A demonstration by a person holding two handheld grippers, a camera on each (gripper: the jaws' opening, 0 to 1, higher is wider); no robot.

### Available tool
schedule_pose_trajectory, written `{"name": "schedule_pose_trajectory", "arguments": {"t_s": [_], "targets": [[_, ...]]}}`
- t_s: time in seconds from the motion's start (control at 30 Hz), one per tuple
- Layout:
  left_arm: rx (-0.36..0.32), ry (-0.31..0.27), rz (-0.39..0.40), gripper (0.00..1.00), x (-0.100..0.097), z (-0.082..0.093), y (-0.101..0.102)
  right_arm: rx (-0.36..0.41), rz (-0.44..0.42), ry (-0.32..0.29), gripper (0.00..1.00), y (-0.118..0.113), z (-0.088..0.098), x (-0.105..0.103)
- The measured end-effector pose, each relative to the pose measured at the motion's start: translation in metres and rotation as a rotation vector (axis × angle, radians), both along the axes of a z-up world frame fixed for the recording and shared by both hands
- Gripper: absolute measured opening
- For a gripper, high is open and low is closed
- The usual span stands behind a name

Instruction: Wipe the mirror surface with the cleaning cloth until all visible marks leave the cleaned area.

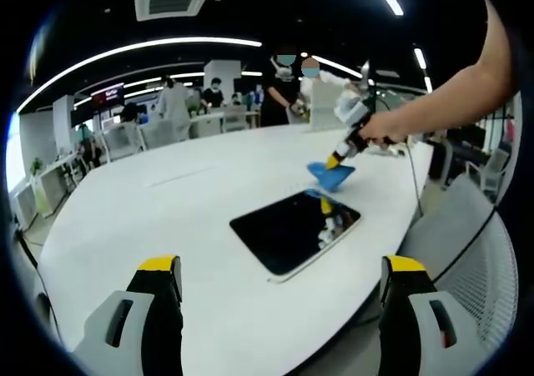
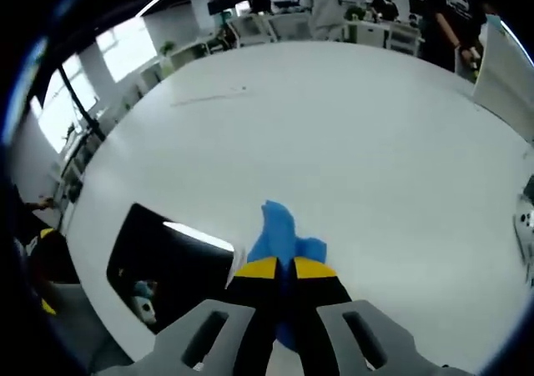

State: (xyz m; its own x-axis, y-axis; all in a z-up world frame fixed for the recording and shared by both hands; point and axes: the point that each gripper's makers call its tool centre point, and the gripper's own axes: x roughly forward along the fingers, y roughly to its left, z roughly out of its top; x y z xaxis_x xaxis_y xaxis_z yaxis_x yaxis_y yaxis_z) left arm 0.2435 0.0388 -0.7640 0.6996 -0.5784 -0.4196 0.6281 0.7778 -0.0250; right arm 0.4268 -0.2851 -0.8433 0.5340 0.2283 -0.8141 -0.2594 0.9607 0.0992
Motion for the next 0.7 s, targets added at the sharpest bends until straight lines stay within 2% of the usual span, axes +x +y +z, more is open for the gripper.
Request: {"name": "schedule_pose_trajectory", "arguments": {"t_s": [0.3,0.4,0.53,0.57,0.6,0.63,0.7], "targets": [[0.005,0.003,-0.002,0.99,0.0,-0.001,0.0,0.017,-0.027,0.004,0.01,-0.003,-0.022,-0.006],[0.007,0.004,-0.003,0.99,0.0,-0.001,0.0,0.004,-0.025,0.03,0.01,-0.001,-0.034,-0.011],[0.008,0.004,-0.004,0.99,0.0,-0.001,0.0,0.012,0.005,0.001,0.03,-0.001,-0.029,-0.012],[0.009,0.002,-0.003,0.99,0.0,-0.001,0.001,-0.02,0.068,-0.034,0.05,-0.003,-0.022,-0.013],[0.008,0.0,-0.003,0.99,0.0,-0.001,0.001,-0.029,0.054,-0.065,0.11,-0.006,-0.018,-0.01],[0.003,0.0,-0.001,0.99,0.0,0.0,0.001,-0.013,0.078,-0.116,0.16,-0.005,-0.008,-0.01],[0.001,0.001,0.0,0.99,0.0,0.0,0.001,0.017,0.09,-0.15,0.3,-0.006,0.004,-0.014]]}}
